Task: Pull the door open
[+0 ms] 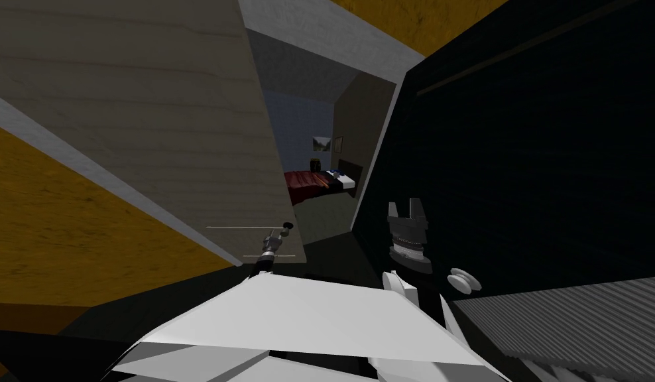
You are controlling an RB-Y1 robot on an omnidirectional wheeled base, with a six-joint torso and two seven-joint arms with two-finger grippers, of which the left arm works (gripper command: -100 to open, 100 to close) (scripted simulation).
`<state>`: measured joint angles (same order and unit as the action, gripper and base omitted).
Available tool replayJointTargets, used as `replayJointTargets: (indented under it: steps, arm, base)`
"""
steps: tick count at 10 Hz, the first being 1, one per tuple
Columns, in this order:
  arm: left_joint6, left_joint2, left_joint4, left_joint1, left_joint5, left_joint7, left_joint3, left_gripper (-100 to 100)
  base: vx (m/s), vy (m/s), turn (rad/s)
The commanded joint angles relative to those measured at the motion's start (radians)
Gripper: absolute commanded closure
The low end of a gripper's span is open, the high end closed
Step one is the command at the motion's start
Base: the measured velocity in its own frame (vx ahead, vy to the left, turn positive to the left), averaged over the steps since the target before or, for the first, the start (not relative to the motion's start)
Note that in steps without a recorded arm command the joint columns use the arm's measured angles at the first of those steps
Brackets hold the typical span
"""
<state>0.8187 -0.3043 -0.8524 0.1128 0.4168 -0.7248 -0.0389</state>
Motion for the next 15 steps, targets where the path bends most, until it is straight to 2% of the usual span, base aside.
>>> replayJointTargets:
  steps: [1, 2, 3, 5, 6, 7, 8, 9, 10, 11, 12, 14, 15]
  arm:
    - [0.001, 0.023, -0.015, -0.001, 0.002, -0.024, -0.030, -100]
    - [0.001, 0.023, -0.015, -0.001, 0.002, -0.024, -0.030, -100]
    - [0.002, 0.023, -0.022, 0.002, 0.023, -0.065, -0.043, -100]
    - [0.002, 0.023, -0.022, 0.002, 0.023, -0.065, -0.043, -100]
    - [0.003, 0.022, -0.029, 0.006, 0.046, -0.107, -0.056, -100]
    - [0.003, 0.022, -0.029, 0.006, 0.046, -0.107, -0.056, -100]
    - [0.004, 0.022, -0.037, 0.009, 0.068, -0.148, -0.070, -100]
    - [0.004, 0.022, -0.037, 0.009, 0.068, -0.149, -0.070, -100]
    - [0.005, 0.022, -0.044, 0.013, 0.091, -0.190, -0.083, -100]
    - [0.005, 0.022, -0.044, 0.013, 0.091, -0.190, -0.083, -100]
    - [0.005, 0.021, -0.051, 0.017, 0.113, -0.232, -0.097, -100]
    - [0.005, 0.021, -0.038, 0.017, 0.113, -0.232, -0.097, -100]
    - [0.006, 0.021, -0.058, 0.020, 0.134, -0.273, -0.110, -100]
  base:
    - [-0.033, 0.012, -0.026]
    - [-0.024, 0.006, -0.023]
    - [-0.038, 0.011, -0.016]
    - [-0.029, 0.007, -0.015]
    - [-0.036, 0.002, -0.014]
    - [-0.031, 0.012, -0.014]
    - [-0.044, 0.029, -0.054]
    - [-0.041, 0.019, -0.052]
    - [-0.054, 0.008, -0.024]
    - [-0.054, -0.007, -0.017]
    - [-0.053, 0.008, -0.041]
    - [-0.023, 0.008, -0.023]
    - [-0.027, 0.004, -0.029]
